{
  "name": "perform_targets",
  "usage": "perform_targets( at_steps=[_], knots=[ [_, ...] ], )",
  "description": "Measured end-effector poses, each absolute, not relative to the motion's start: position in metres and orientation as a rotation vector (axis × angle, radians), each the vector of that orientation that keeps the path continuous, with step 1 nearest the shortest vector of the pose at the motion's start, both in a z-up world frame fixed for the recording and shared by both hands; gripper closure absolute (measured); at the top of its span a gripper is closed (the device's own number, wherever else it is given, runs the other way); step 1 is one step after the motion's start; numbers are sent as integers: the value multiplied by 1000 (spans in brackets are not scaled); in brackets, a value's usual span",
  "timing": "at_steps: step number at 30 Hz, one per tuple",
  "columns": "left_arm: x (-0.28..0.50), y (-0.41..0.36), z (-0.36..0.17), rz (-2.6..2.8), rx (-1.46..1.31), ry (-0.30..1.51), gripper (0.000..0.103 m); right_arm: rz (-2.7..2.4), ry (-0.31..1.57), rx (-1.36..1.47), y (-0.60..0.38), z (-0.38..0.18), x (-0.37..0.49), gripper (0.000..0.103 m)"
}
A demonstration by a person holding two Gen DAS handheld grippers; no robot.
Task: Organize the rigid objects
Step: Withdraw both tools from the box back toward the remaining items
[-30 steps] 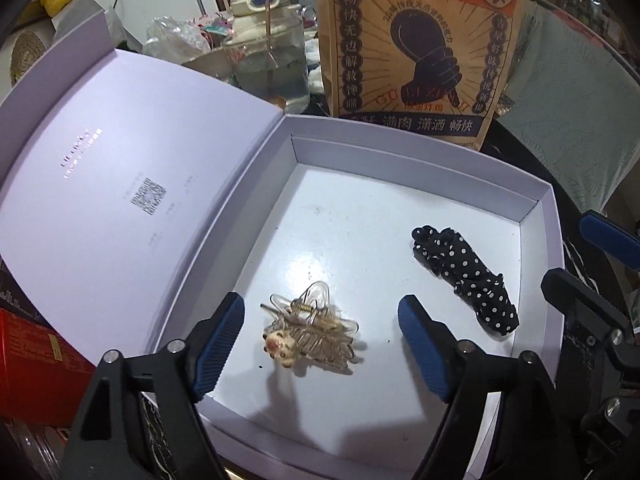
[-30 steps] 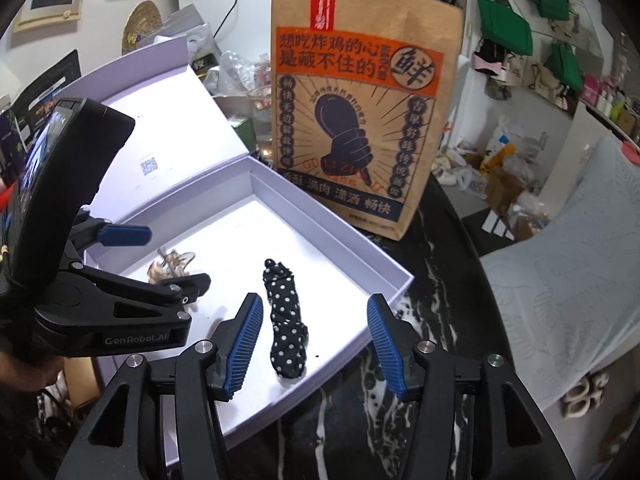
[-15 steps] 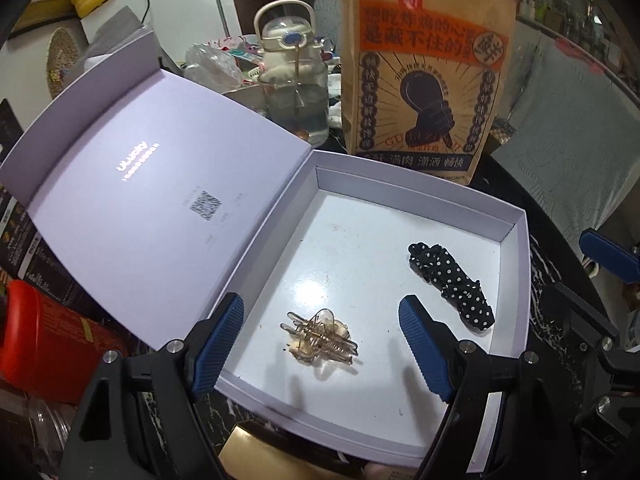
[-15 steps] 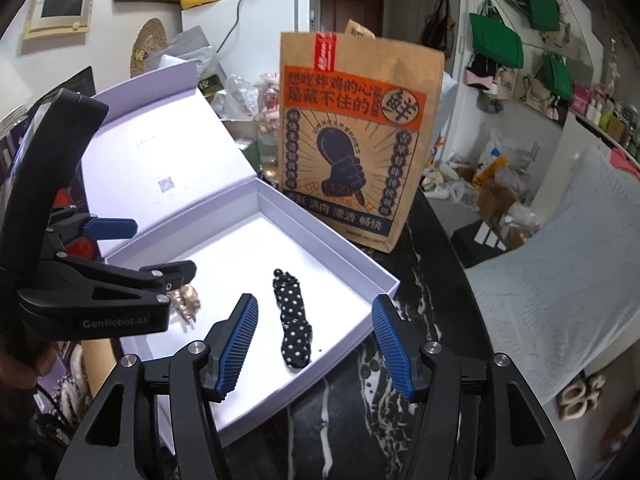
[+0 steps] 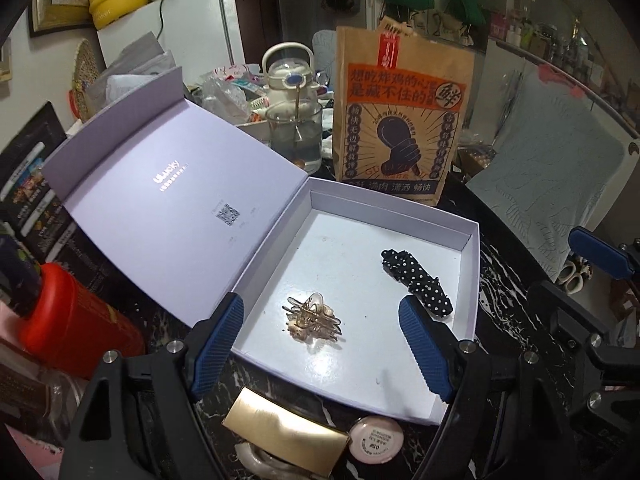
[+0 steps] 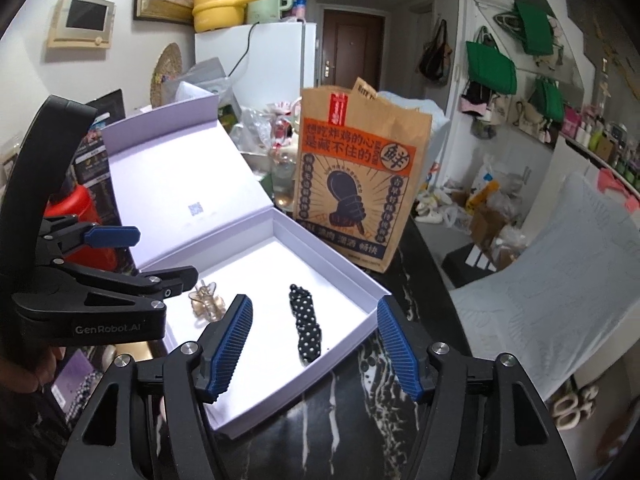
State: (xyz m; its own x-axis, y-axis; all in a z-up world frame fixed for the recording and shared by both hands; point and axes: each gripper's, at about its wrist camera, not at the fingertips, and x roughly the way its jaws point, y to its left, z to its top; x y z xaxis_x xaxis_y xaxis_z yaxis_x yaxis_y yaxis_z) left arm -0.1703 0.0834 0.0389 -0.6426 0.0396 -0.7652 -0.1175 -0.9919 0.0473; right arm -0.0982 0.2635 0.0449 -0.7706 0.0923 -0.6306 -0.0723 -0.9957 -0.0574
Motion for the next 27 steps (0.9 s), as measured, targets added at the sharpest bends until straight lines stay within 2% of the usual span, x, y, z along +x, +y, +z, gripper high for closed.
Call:
perform_targets(
  at_steps=[6, 8, 9, 10, 11, 19, 27],
  knots=[
    [-143, 85, 61, 2800, -1185, 149, 23, 2883, -54, -977, 258, 57, -79, 38],
    [-135, 84, 67, 2802, -1163, 149, 22, 2887, -57, -963, 255, 62, -72, 34],
    [-131, 84, 70, 2803, -1157, 152, 15, 2889, -58, -952, 255, 64, -69, 32],
    [-126, 85, 72, 2801, -1150, 153, 3, 2894, -58, -938, 254, 66, -64, 30],
    [-123, 85, 73, 2799, -1141, 152, 0, 2897, -59, -931, 253, 68, -61, 30],
    [-91, 83, 85, 2809, -1082, 149, 0, 2926, -47, -867, 247, 81, -33, 24],
    [-64, 73, 91, 2851, -1037, 142, 0, 2955, -11, -833, 238, 88, -14, 12]
  ],
)
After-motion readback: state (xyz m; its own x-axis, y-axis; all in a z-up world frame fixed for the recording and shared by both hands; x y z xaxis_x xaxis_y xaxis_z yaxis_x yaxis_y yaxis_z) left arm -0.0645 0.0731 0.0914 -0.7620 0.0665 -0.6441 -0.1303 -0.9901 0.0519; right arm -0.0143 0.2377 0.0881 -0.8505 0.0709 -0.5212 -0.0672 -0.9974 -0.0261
